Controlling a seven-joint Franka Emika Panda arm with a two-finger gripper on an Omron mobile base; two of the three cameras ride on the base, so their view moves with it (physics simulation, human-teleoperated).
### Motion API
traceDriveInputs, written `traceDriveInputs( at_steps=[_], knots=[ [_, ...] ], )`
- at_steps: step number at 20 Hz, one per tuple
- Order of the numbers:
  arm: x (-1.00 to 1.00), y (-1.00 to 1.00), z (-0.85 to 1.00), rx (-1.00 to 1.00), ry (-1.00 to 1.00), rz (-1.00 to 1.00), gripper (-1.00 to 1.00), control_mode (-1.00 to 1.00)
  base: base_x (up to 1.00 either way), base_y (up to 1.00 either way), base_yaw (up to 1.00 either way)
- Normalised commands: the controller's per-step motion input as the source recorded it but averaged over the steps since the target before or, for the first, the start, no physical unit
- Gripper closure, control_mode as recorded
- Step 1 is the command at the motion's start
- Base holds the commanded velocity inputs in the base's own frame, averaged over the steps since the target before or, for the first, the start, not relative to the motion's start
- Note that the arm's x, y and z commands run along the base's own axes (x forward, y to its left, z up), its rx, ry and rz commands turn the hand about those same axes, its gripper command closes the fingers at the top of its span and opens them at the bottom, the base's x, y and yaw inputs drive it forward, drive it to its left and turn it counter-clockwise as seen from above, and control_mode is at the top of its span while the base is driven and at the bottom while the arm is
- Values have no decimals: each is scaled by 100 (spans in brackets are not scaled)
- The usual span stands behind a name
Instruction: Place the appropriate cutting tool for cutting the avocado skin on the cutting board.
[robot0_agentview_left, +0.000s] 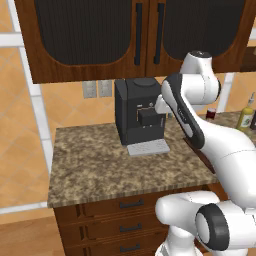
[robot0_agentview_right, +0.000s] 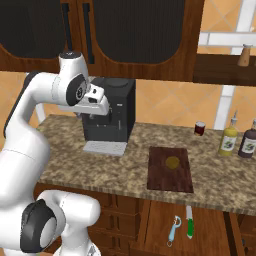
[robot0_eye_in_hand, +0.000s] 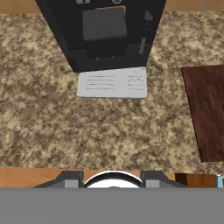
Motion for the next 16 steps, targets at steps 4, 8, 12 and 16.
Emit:
traceDriveInputs(
  at_steps=[4,8,12,16],
  knots=[
    [-36,0,0,0,-3,0,-100,-100,0,0,0],
    [-67,-36,-13,6,-3,-9,-100,-100,0,0,0],
    [-35,-88,-12,12,13,-6,-100,-100,0,0,0],
    [-24,-100,-46,6,21,-2,-100,-100,0,0,0]
  ],
)
